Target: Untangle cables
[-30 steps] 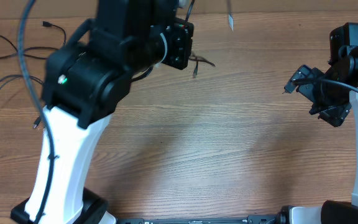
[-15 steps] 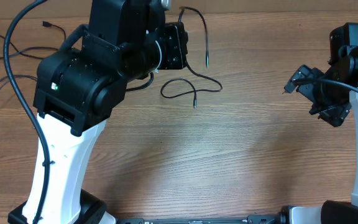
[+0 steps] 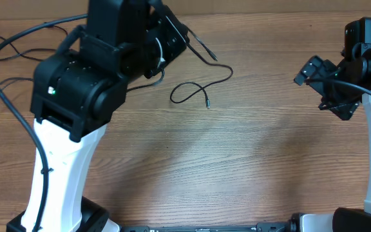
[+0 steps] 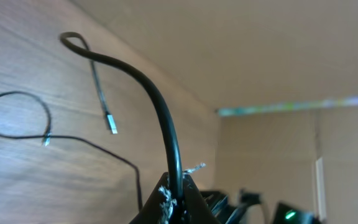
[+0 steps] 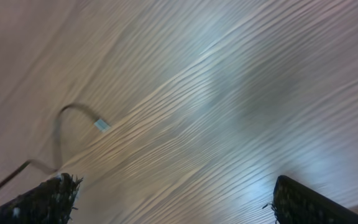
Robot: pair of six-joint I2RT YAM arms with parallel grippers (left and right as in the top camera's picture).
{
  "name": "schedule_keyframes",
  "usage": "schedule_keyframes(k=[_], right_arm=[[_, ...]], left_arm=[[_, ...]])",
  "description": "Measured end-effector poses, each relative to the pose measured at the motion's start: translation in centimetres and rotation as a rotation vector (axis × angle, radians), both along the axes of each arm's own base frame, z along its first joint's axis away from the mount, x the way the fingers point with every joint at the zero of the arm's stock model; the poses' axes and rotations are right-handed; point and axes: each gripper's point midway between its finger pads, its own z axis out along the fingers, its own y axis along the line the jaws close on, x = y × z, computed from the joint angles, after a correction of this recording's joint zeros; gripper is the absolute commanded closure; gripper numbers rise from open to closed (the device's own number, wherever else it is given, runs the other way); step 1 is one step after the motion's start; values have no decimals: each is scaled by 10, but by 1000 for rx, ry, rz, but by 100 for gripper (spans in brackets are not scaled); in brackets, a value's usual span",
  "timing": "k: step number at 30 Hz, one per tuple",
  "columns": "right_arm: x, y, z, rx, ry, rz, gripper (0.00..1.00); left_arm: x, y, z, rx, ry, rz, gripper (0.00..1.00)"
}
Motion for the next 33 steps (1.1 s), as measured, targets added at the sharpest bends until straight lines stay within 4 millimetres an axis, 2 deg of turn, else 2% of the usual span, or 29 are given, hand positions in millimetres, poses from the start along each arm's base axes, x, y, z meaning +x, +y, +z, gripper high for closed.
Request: schedule_keyframes(k=[3,5,7,12,16,21,26,29,30,33], right_arm=[[4,21,4,99,-22,49,0],[11,40,9,146,-66,147,0],[16,68,12,168,-111,298,0],[15,140,21,157,-230,669,0],[12,182,27,115,-318,848,0],[22,215,43,86,-462,946,0],[34,224,56,71,-556,957,0],[42,227,64,61,-606,956,11],[45,228,66,56,-622,956,25],[50,228,71,44,-653,956,52]], left_arm=[[2,14,7,-34,-5,50,95],[3,23,10,-56,0,74,96],[2,28,11,-99,26,92,96],[1,24,20,-267,98,79,96],[1,25,29,-382,140,39,96],[-2,31,34,-498,219,19,96],[-5,37,41,-588,277,-9,96],[-10,36,45,-626,305,-43,96],[-11,35,46,-636,310,-56,96],[-16,32,49,-655,330,-91,96]])
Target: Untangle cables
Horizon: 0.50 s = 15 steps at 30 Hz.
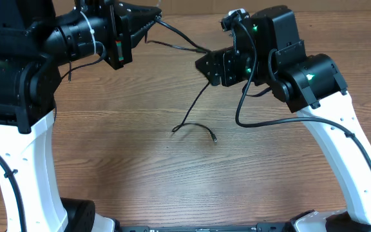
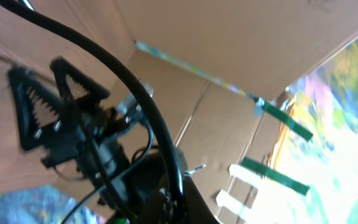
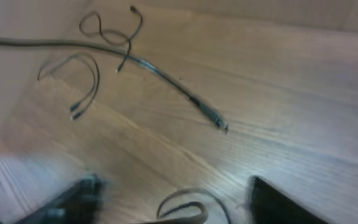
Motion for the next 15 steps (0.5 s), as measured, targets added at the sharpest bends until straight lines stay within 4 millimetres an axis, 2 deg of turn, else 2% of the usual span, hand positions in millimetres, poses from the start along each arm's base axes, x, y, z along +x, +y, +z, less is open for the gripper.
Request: schedule_keyframes(k=[4,6,11,15], right_arm=[[0,-1,-1,-2,6,-7,77],[-1,-2,-3,-1,22,-17,96],[-5,-4,-8,3,67,-40,96],[-6,-4,-9,21,94,-65,96]], left_arm=[[-3,-2,1,-16,10,-19,96],[-2,0,1,-16,10,-13,96],[3,8,-4,0,26,33,96],[6,15,-16,36,71,86,96]])
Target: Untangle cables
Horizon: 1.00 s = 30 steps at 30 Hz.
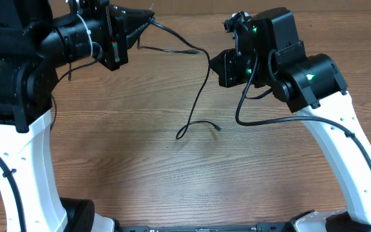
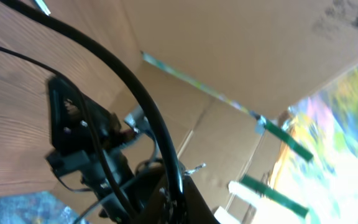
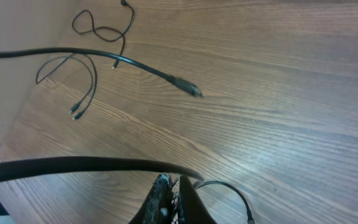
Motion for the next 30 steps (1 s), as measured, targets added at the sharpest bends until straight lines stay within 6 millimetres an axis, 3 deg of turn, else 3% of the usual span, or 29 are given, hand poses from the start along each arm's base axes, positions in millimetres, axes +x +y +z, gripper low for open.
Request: schedule_keyframes(k=[1,3,4,10,18,23,24,30], right_arm=[[0,0,0,4,4,-5,94],[1,0,0,12,9,-19,53],[2,-1,1,10,7,-27,39],[0,2,2,3,-15,16,22],[-17,14,-7,-47,-15,133,25],[-11,18,-1,-50,-67,146,28],[-8,19,2,-46,-84,147,32],[3,23,14,-22,-154,136,77]], left_arm=[[0,2,-4,9,18,11,96],[-1,3,-8,16,33,21,96],[-1,3,-8,16,33,21,96],[0,1,-1,-4,12,9,96],[2,-5,14,-60,-18,-12,96],[-4,-10,16,-88,-2,-51,96],[-7,-12,17,-96,1,-65,96],[-13,-17,20,-118,8,-111,96]])
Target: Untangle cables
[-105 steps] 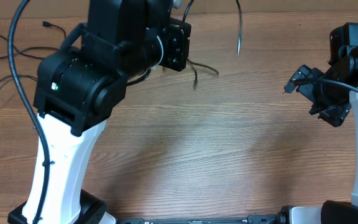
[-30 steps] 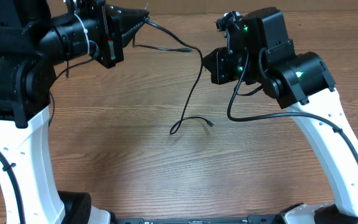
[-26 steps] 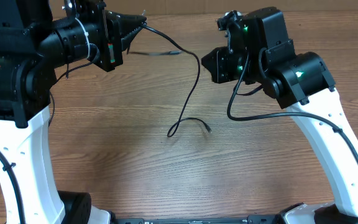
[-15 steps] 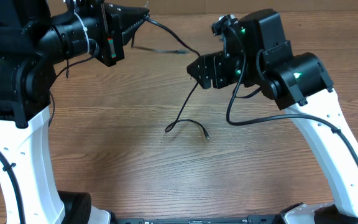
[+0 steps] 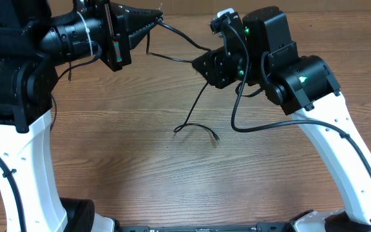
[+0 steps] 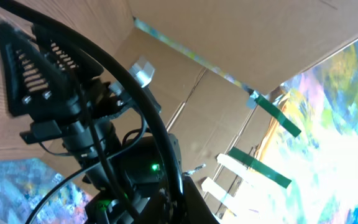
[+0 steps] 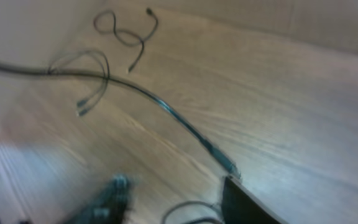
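My left gripper [image 5: 154,18] is raised at the back, shut on a thick black cable [image 5: 185,37] that arcs right toward the right arm. The left wrist view shows that thick cable [image 6: 135,93] rising from the jaws of the left gripper [image 6: 176,193]. My right gripper [image 5: 206,67] stands open beside it, fingers apart and blurred in the wrist view of the right gripper [image 7: 173,193]. A thin black cable [image 5: 195,106] hangs past the right gripper, its plug end [image 5: 214,137] on the table. What bears it cannot be told.
In the right wrist view the thick cable's plug [image 7: 225,165] hangs over the wooden table [image 5: 288,167]. Thin cable loops [image 7: 123,28] and a second pair of thin leads [image 7: 86,78] lie far off to the left. A cardboard wall runs behind.
My right gripper was shut on the thin cable; it now stands open and sits slightly further left. The thin cable's lower end has shifted a little on the table. The left gripper keeps its hold.
First my left gripper held the thick cable low at the back left, the right gripper open far right, the thin cable looped on the table. Then both were raised mid-back, right open. Then the right was shut on the thin cable; now it has let go.
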Robot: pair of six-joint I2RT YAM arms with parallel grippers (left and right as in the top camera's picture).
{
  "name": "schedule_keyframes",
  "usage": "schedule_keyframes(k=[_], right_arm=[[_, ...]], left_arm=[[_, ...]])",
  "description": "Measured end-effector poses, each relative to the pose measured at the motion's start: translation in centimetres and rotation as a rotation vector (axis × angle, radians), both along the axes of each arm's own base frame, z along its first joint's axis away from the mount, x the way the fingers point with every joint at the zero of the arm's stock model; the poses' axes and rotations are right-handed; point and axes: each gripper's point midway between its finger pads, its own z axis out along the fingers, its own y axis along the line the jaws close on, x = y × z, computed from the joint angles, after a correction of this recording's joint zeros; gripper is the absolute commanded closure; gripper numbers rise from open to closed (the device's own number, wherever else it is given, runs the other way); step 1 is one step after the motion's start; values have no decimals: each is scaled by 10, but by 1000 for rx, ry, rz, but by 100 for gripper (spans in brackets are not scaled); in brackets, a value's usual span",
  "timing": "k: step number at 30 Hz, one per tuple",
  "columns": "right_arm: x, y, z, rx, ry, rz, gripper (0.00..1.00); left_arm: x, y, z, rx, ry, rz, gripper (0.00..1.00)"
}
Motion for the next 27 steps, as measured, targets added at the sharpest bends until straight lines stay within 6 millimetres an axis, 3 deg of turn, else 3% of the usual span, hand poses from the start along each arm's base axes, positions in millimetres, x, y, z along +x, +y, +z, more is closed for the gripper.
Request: schedule_keyframes(k=[4,11,14,18,23,27], right_arm=[[0,-1,-1,0,9,-7,96],[-10,-7,-15,-12,110,-49,96],[-14,-9,-19,2,161,-81,96],[-23,-1,-18,77,250,-85,96],[-37,9,-15,188,410,-116,96],[-47,13,-16,262,554,-177,96]], left_arm=[[-1,-1,0,-2,-1,-5,96],[15,17,-9,51,8,111,93],[26,33,-19,140,-24,195,77],[36,68,-50,390,-44,334,50],[27,115,-90,731,4,417,39],[20,131,-110,937,-1,341,32]])
